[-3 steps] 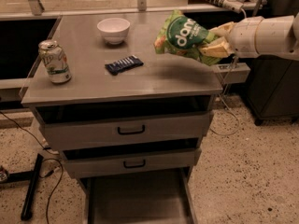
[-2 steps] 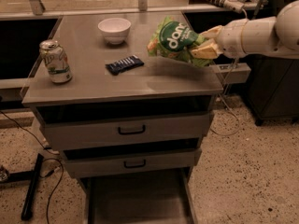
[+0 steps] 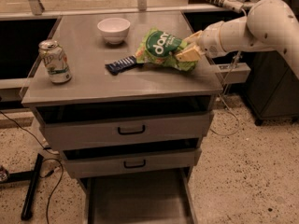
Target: Pick green rice chip bag from bottom drawer and place on counter
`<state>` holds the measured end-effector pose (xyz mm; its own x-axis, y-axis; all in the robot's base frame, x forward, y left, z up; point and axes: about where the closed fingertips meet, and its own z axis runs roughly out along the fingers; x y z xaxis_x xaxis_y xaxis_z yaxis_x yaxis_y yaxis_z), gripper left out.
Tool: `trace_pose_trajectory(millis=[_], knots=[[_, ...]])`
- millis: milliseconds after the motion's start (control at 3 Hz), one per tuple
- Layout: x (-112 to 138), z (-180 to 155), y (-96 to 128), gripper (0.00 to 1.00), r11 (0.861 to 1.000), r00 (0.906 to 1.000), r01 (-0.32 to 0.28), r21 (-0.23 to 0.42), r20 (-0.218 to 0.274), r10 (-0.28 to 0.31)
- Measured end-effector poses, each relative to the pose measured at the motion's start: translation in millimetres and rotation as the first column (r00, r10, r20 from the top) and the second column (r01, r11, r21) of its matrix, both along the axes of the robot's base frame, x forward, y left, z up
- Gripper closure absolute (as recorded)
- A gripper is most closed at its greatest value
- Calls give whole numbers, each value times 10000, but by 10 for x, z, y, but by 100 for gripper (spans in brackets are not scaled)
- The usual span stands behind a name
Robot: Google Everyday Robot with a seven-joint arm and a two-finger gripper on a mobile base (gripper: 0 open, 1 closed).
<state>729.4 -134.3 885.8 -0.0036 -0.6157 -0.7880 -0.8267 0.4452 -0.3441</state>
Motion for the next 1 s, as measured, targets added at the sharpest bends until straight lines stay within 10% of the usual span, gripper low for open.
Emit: trace_pose_trajectory(millis=[1000], knots=[[3,-4,21,35,10000,10000,-33,-1,-17,33]])
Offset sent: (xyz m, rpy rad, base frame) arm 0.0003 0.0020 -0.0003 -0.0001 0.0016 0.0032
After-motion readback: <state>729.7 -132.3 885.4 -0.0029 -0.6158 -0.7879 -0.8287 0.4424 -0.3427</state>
